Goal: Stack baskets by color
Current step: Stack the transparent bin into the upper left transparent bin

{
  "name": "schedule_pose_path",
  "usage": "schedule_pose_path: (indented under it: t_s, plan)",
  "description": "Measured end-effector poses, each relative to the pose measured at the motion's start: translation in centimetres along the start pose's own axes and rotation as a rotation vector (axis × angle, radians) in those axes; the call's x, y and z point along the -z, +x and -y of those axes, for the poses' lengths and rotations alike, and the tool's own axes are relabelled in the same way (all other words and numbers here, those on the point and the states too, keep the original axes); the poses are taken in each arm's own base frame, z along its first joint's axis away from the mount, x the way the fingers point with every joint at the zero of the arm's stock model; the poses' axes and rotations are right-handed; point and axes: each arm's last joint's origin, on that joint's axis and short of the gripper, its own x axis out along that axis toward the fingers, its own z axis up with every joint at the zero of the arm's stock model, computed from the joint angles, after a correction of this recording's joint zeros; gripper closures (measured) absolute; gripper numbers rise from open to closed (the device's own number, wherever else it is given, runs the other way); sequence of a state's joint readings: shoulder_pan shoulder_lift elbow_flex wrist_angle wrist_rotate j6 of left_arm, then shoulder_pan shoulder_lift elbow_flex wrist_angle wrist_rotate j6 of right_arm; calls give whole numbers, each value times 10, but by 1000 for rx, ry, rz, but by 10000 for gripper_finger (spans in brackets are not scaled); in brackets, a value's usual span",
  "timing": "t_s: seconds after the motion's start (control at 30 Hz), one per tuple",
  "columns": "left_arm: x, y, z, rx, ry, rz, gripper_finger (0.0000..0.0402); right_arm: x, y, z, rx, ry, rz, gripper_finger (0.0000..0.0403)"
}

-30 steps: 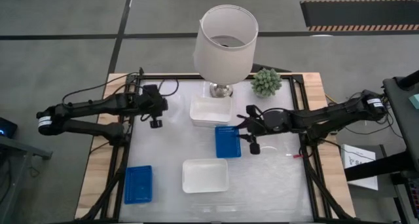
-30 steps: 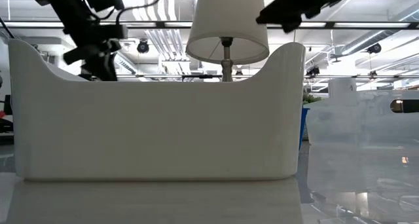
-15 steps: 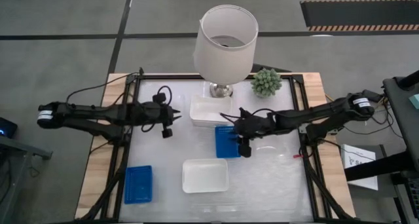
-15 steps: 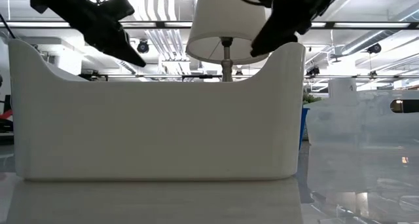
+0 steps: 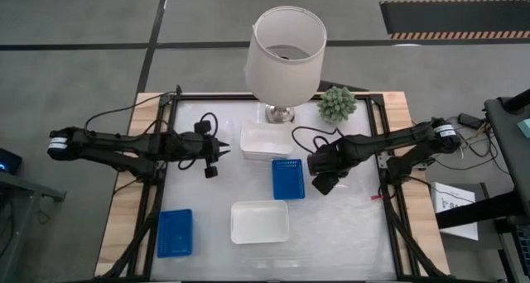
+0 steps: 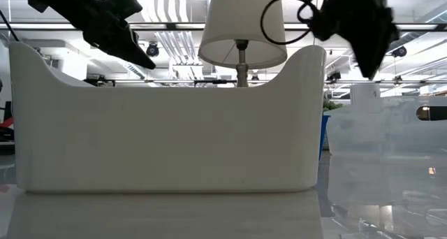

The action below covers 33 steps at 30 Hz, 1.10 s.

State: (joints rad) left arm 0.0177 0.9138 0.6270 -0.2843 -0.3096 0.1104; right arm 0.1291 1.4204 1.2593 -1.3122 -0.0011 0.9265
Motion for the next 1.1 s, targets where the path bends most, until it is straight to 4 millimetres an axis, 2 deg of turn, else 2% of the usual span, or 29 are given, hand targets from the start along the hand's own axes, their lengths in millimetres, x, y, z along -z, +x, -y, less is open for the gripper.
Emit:
schedule_pose_path:
  t_s: [0.3,0.43,0.57,0.67,0.8,1.1]
  plan:
    - [0,0,0,-1,1,-1,330,3,-3,-3,-67,-16,-45,235]
    - [0,0,0,-1,6,-3,330,9,-3,-7,-87,-34,-69,230]
    - [0,0,0,-1,6,-3,330,7,-1,-12,-88,41,20,229]
    - [0,0,0,-1,7,-3,330,2,8,-15,-74,104,89,229]
    - [0,0,0,-1,8,-3,330,-1,22,-17,0,164,91,229]
    - [0,0,0,-1,12,-2,330,-13,64,-32,135,149,79,231]
